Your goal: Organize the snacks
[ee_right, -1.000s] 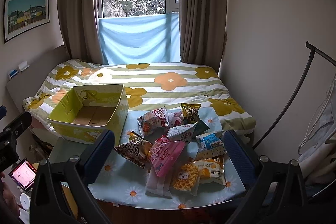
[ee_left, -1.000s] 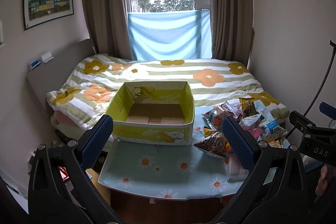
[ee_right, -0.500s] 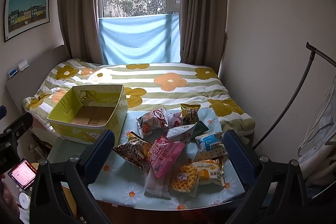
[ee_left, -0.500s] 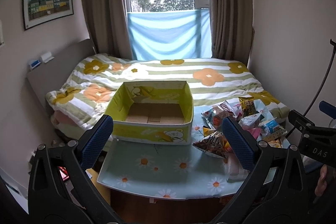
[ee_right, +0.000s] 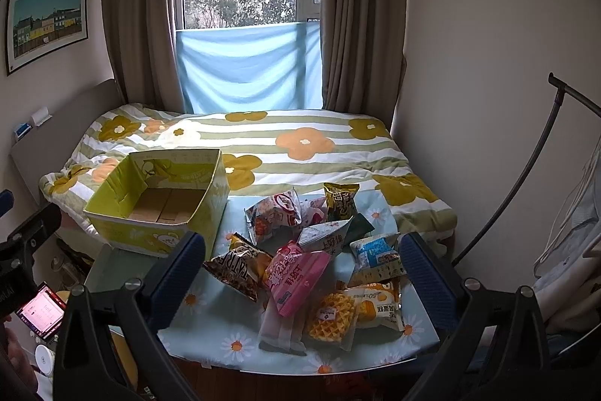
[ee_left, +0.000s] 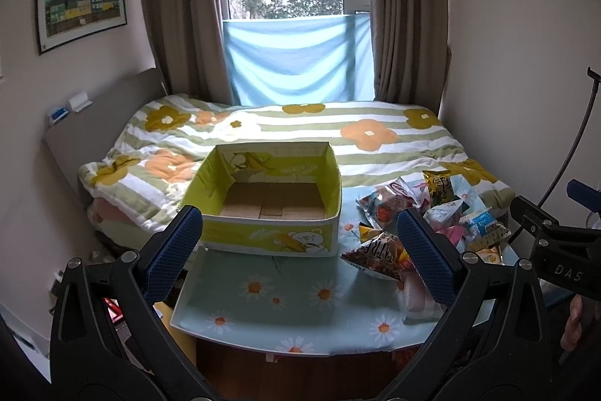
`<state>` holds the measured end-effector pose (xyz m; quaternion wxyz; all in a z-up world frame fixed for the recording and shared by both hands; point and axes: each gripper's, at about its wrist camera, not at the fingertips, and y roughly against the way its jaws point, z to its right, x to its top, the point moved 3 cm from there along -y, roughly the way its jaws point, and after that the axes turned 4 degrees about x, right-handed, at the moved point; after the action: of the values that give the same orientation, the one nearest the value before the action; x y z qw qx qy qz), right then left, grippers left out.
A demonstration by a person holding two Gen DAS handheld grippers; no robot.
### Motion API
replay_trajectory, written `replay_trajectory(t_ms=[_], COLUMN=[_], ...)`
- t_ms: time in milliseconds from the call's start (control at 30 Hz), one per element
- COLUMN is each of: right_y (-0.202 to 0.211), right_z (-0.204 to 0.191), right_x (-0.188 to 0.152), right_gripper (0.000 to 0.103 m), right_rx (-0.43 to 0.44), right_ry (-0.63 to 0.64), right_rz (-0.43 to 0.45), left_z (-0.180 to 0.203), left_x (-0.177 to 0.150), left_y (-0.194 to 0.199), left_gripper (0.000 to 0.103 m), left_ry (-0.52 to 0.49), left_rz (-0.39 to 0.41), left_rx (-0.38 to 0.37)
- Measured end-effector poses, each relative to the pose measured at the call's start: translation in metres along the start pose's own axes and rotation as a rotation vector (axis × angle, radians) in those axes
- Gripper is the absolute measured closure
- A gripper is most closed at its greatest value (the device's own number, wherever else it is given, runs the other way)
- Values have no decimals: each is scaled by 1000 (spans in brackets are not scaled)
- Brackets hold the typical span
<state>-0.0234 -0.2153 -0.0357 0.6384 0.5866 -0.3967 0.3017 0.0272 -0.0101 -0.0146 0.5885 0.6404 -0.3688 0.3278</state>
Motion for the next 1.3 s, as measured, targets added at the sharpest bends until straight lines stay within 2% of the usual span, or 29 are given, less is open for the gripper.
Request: replay_trajectory(t_ms=[967, 1133, 1300], right_y=[-1, -2, -9], right_z=[-3, -4, 3], right_x=[-7, -8, -25], right_gripper=[0, 0, 0], right_rx=[-6, 3, 24], right_ry=[-5, -17, -67], right_rz=[-5, -18, -58], left_z=[-1, 2, 13], left_x=[-1, -3, -10], left_y=[-10, -18, -36], left_gripper=[0, 0, 0], left_ry=[-4, -13, -47], left_rz=[-12, -33, -93], left_rx=[-15, -33, -102])
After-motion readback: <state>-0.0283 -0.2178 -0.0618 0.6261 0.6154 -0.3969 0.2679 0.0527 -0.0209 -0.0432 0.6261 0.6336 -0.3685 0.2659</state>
